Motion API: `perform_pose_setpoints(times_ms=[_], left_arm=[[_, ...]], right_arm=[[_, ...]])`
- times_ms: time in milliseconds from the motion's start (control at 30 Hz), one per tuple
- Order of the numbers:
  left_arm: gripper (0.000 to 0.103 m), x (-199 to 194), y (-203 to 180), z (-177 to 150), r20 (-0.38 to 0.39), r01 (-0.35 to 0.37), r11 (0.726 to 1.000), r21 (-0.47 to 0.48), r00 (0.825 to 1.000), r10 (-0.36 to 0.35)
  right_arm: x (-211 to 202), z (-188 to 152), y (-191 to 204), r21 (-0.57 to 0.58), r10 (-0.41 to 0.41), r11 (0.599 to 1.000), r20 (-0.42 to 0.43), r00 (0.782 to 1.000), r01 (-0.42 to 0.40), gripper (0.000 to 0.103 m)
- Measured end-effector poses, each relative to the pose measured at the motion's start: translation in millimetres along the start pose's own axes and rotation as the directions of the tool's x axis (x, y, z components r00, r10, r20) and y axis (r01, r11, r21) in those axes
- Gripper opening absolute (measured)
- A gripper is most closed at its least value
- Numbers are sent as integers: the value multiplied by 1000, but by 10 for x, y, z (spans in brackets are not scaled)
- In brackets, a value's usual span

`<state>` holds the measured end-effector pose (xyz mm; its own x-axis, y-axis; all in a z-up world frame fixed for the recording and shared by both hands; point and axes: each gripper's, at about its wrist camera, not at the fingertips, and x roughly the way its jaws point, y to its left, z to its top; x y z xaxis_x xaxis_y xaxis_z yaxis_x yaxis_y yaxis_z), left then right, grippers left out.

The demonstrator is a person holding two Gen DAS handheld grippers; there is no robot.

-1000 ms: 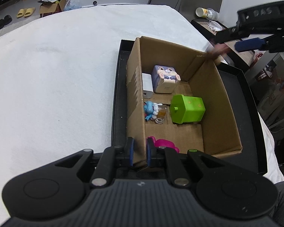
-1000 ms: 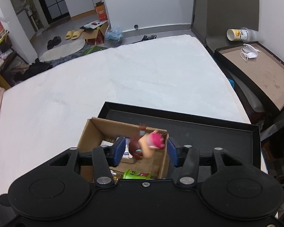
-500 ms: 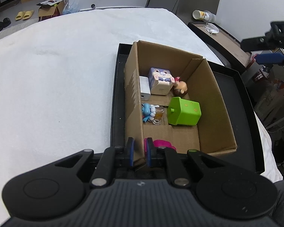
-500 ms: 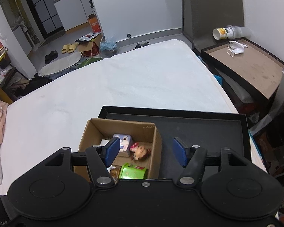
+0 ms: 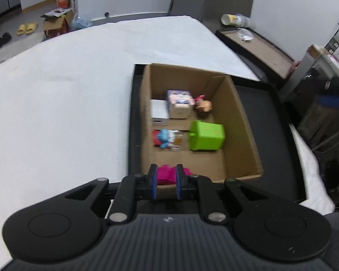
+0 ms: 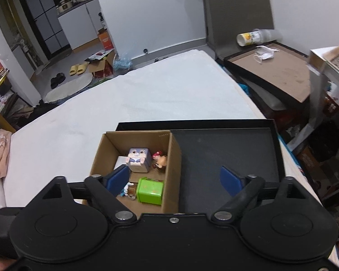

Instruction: Organize rigid objects

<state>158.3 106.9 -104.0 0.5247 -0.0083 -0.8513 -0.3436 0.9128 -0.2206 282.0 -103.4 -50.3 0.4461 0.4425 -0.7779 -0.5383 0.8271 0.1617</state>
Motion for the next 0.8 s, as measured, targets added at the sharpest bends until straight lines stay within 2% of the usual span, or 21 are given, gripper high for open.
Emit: perform_pose_setpoints(times_ms=[100, 233, 300, 467, 600, 667, 800], left_arm=[[14, -121, -98, 36, 13, -26, 999, 23, 1000, 26], [19, -278, -164, 74, 10, -15, 1000, 24, 1000, 14], [26, -372, -205, 81, 21, -23, 999, 34, 1000, 22], [64, -600, -252, 111, 56, -30, 999, 29, 998, 28], [76, -782, -287, 131, 88, -43, 999, 30, 995, 40], [86, -881, -303, 141, 108, -51, 998, 29, 993, 47], [92, -1071, -330, 163, 143, -56, 998, 31, 988, 51]], right_arm=[[-99, -64, -34, 7, -7, 1000, 7, 1000, 7, 95], [-256, -114, -94, 24, -19, 1000, 32, 999, 18, 103], [-322, -125, -126, 35, -22, 999, 40, 999, 21, 103], [-474, -180, -149, 49, -25, 999, 59, 998, 22, 103], [-588, -213, -140, 52, -29, 998, 67, 997, 25, 103], [-649, -218, -130, 53, -44, 998, 73, 996, 40, 103], [-807, -260, -122, 76, -50, 996, 102, 993, 43, 103]])
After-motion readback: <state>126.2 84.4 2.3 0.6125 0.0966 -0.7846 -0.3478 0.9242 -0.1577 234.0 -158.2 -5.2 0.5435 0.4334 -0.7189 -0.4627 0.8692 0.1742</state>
